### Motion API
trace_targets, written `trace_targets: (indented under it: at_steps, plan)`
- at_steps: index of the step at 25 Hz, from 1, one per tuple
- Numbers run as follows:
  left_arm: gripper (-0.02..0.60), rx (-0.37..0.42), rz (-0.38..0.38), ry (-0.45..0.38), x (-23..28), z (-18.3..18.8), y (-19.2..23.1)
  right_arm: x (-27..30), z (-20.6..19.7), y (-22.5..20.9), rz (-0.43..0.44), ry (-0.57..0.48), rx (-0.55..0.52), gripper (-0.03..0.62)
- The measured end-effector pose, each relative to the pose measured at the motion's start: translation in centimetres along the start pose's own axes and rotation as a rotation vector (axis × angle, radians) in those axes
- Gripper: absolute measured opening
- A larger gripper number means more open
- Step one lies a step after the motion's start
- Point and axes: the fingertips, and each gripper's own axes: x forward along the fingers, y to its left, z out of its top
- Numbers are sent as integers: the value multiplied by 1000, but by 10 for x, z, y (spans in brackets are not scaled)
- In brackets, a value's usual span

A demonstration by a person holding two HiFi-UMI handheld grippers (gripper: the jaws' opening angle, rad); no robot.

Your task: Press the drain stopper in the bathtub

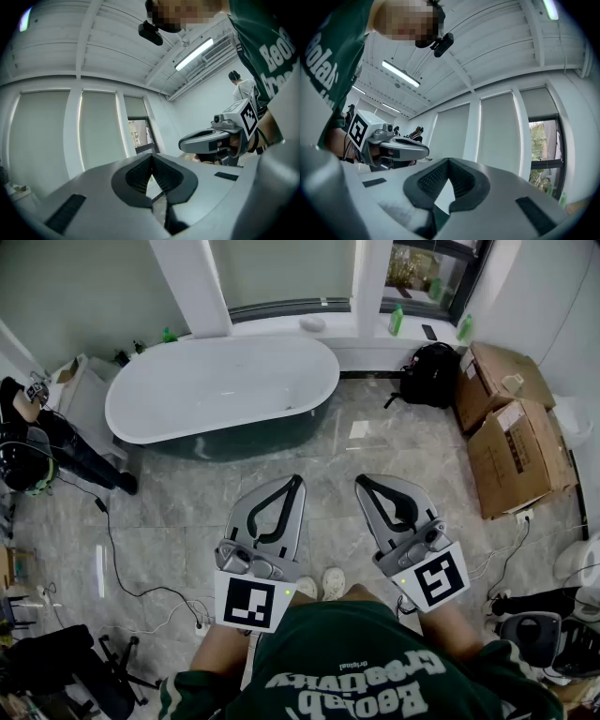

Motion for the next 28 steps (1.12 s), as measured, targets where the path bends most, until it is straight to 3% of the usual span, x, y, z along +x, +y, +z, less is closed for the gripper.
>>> trace_targets:
  at_steps: [21, 28]
  plan:
    - [9, -1, 4, 23, 36, -3, -46, -30, -17, -34, 45, -68, 60, 14]
    - [9, 14, 14, 27, 40, -9, -39, -26, -26, -40, 55, -67, 112, 14]
